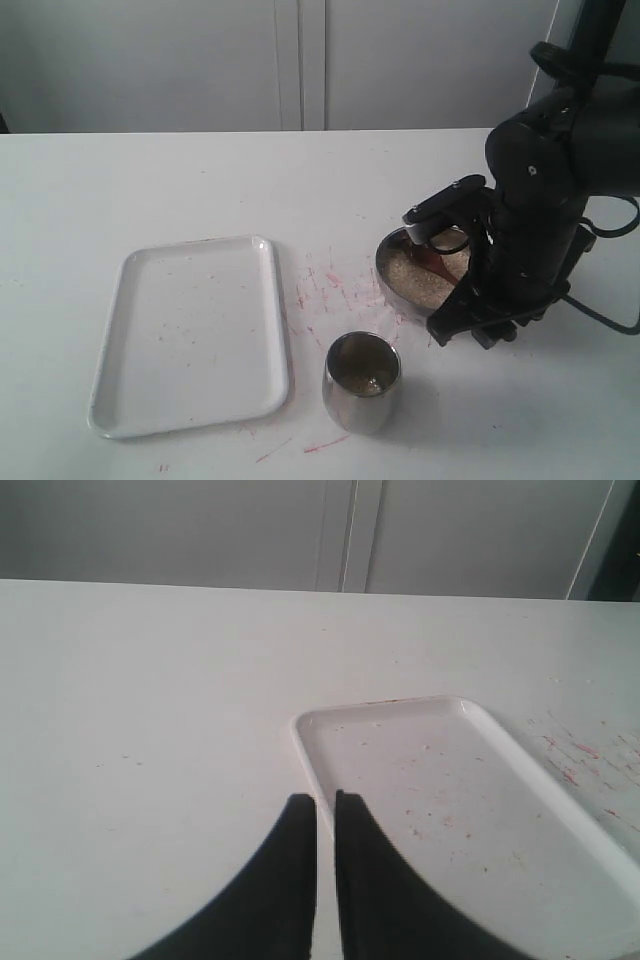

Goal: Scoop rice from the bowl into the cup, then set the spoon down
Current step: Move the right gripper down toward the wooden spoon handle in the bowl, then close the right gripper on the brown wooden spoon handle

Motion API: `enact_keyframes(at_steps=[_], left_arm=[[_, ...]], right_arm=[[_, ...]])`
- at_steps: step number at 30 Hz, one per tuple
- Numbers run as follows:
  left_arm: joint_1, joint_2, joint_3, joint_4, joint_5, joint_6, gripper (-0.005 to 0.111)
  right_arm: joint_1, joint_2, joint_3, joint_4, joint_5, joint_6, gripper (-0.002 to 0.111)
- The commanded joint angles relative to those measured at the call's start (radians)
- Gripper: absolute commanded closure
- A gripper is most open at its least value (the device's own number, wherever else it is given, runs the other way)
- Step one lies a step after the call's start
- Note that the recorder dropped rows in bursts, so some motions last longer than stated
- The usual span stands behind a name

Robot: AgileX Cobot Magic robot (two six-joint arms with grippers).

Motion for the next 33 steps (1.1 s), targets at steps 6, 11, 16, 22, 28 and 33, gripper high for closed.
enact_keyframes(at_steps=[6, 11, 16, 22, 28, 33], left_arm=[[-0.002, -0.004, -0.003, -0.009, -0.004, -0.002, 0.092], [-0.002, -0.004, -0.003, -0.009, -0.004, -0.002, 0.092], [-0.002, -0.004, -0.003, -0.009, -0.004, -0.002, 0.092], [-0.002, -0.004, -0.003, -0.009, -0.004, -0.002, 0.092], [-0.002, -0.004, -0.003, -0.009, -0.004, -0.002, 0.092], [-0.002, -0.004, -0.003, -0.009, -0.004, -0.002, 0.092]], right_arm=[[-0.001, 0.011, 0.004, -0.002, -0.007, 0.005, 0.064], [-0.001, 0.010, 0.004, -0.002, -0.007, 0.005, 0.066], [-0.001, 0.013, 0.004, -0.002, -0.011, 0.005, 0.067], [-0.001, 0.039, 0.004, -0.004, 0.006, 0.012, 0.067], [-0.001, 0.048, 0.004, -0.004, 0.006, 0.020, 0.067], [-0.001, 0.048, 0.004, -0.004, 0.006, 0.019, 0.078]])
